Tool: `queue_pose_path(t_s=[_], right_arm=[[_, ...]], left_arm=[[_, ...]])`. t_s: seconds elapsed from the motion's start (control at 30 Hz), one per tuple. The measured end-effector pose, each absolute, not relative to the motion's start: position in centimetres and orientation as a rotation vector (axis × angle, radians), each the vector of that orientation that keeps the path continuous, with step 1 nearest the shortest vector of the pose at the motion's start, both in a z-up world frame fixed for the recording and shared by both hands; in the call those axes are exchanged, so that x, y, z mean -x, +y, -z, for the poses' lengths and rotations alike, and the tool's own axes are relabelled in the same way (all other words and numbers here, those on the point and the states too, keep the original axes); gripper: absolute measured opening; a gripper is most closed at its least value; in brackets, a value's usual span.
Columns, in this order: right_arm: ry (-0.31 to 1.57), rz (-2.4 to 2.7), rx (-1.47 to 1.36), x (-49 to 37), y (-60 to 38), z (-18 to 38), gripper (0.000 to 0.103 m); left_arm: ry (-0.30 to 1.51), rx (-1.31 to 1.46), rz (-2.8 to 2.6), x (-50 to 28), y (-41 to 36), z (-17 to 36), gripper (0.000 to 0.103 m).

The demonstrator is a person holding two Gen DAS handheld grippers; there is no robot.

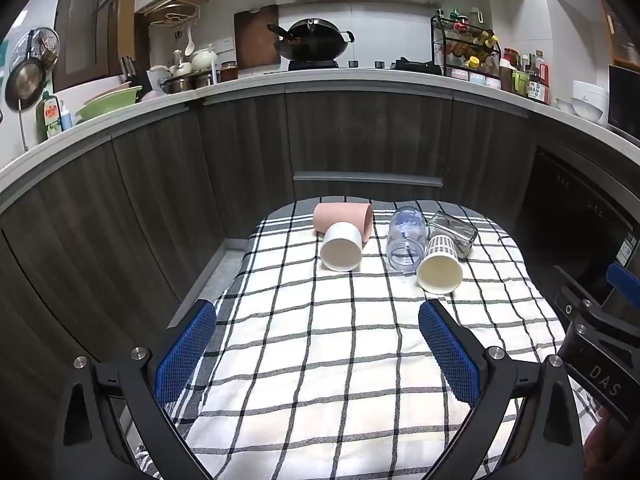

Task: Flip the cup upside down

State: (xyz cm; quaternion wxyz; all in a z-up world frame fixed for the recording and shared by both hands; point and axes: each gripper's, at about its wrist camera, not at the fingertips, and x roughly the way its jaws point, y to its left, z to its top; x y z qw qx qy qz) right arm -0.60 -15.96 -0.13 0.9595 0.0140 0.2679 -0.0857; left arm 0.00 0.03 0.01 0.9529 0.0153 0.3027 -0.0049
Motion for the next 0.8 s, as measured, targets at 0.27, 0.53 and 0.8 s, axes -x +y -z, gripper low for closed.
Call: queue_pose_path(t_s=[0.27, 0.53, 0.8], right_arm=[[0.534, 0.179, -0.017, 0.64, -15.95, 0.15, 0.094], [0.538, 0.177, -0.019, 0.6, -15.88, 0.1, 0.094], [0.542, 0.177, -0.021, 0.77, -15.7, 0.22, 0.094]], left_arm=[[0.608, -0.03, 0.015, 0.31, 0.82, -0.23, 0.103], [0.608, -0.056, 0.005, 0.06, -0.1, -0.12, 0.103], [0.609, -0.051, -0.002, -0.04, 0.02, 0.04, 0.103]])
